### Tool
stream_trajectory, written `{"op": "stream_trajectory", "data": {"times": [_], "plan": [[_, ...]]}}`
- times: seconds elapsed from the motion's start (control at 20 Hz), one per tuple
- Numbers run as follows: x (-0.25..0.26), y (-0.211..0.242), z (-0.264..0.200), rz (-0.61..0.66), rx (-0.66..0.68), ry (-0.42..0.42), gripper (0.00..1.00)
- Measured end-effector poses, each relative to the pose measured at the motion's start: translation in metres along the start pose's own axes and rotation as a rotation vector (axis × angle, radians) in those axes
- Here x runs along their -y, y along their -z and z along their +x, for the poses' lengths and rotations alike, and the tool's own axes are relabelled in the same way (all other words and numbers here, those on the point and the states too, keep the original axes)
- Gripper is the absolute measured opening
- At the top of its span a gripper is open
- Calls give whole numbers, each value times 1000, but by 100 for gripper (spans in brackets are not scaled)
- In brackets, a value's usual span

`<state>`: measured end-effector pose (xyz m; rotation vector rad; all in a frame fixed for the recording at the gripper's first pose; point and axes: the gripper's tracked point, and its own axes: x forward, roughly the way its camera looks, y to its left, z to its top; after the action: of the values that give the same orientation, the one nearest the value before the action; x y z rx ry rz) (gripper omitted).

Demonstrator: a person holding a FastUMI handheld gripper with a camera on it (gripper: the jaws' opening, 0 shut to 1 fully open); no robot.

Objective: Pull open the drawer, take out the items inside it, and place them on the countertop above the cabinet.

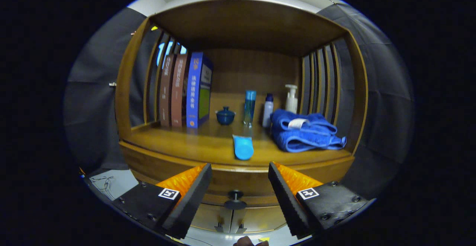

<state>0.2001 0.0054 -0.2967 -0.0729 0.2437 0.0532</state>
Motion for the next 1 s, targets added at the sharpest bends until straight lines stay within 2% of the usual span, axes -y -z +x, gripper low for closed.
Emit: {"op": "stream_trajectory", "data": {"times": [0.25, 0.5, 1.0], "plan": [[-7, -75, -31, 39, 63, -41, 99], [-11, -142, -85, 76, 130, -74, 99], [-15, -223, -196, 76, 201, -97, 99]]}}
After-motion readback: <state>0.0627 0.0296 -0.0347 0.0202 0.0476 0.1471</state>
